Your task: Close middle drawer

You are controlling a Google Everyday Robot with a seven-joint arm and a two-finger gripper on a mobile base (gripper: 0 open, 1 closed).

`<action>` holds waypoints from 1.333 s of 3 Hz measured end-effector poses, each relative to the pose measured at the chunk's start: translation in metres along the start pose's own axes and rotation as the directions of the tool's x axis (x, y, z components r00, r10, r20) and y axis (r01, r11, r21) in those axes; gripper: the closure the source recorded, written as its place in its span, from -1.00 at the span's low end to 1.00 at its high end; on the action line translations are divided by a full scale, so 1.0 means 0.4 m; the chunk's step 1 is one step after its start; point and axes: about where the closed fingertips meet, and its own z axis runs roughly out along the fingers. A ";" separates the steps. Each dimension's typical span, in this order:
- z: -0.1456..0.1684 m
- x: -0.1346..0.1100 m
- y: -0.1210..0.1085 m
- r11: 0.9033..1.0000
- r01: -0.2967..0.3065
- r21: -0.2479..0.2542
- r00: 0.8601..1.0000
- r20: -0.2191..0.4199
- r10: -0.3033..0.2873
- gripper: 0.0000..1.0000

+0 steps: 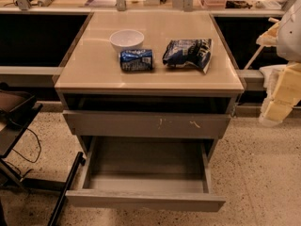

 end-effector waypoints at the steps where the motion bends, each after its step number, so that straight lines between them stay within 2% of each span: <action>1: 0.000 0.000 0.000 1.000 0.000 0.000 1.000 0.000 0.000 -1.00; 2: 0.044 0.011 0.046 1.000 0.000 -0.009 1.000 0.021 0.000 -1.00; 3: 0.117 0.009 0.156 1.000 -0.023 -0.014 0.992 0.120 0.024 -1.00; 4: 0.204 -0.004 0.264 0.999 -0.044 0.002 0.978 0.202 0.043 -1.00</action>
Offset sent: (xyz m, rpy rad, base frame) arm -0.0483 0.0106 -0.0866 0.0822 0.0312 0.0259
